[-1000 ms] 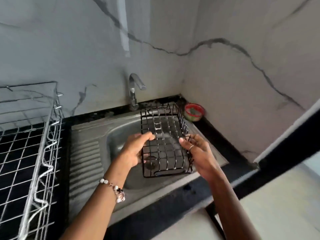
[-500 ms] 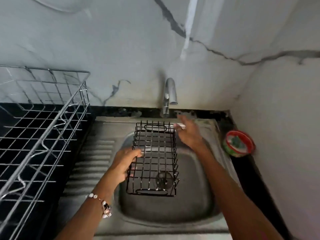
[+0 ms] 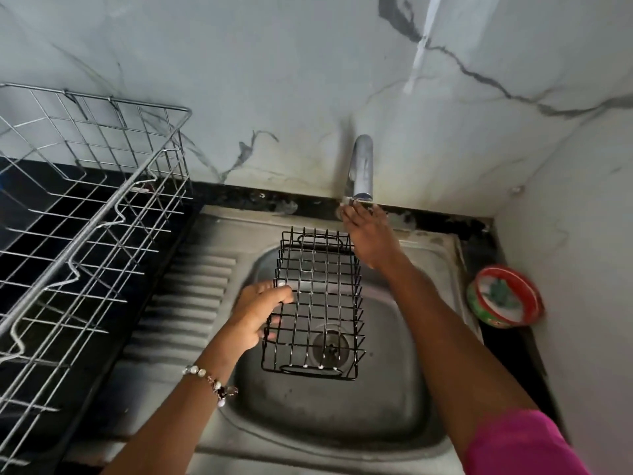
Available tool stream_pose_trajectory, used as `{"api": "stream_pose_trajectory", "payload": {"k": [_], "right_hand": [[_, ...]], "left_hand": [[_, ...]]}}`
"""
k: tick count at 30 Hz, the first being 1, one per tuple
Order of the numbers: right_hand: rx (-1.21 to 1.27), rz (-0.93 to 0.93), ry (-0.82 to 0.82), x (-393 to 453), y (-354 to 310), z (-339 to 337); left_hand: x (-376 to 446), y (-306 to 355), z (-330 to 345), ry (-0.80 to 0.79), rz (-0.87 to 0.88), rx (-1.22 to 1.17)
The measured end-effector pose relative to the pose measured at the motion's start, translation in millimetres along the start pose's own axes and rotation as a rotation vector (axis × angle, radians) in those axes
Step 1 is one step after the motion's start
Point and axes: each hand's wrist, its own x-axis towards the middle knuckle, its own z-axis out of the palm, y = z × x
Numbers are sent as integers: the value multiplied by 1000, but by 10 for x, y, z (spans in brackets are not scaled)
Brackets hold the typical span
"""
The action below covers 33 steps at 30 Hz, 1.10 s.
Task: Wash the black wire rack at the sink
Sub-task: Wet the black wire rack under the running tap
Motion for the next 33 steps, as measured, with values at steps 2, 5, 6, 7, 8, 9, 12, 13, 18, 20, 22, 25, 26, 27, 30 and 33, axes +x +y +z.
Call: {"api": "stream_pose_trajectory", "payload": {"k": [2, 5, 6, 7, 8, 9, 12, 13, 18, 20, 22, 25, 26, 27, 30, 33], "right_hand": [[26, 16, 18, -36, -19, 43], [193, 5, 25, 32, -11, 34], [302, 4, 49, 67, 8, 14], [399, 20, 82, 96, 37, -6], [465, 44, 104, 102, 55, -48], [497, 56, 135, 97, 70, -88], [448, 75, 215, 89, 17, -226], [387, 78, 198, 124, 19, -224], [397, 189, -12, 244, 64, -299], [476, 301, 19, 310, -3, -303], [610, 390, 56, 363, -70, -285], [637, 330, 21, 403, -193, -280], [659, 296, 0, 414, -238, -283], [663, 263, -33, 418, -303, -305], [726, 240, -214, 467, -435, -321], [791, 168, -293, 463, -493, -276]], "left_hand": [[28, -19, -5, -10, 5, 22], [81, -45, -13, 0, 62, 36], [103, -54, -20, -6, 70, 29], [116, -60, -26, -13, 74, 23], [105, -57, -26, -18, 76, 21], [111, -62, -29, -18, 75, 24], [104, -42, -49, -44, 73, 27], [122, -46, -57, -55, 79, 29], [158, -36, -106, -70, 53, 15], [163, -20, -120, -75, 56, -3], [185, -17, -129, -83, 50, -19], [232, -24, -135, -91, 35, -31], [240, -20, -141, -92, 32, -30], [233, -12, -145, -97, 29, -25], [230, -11, -173, -91, 21, 2], [200, -4, -210, -71, 15, 38]]}}
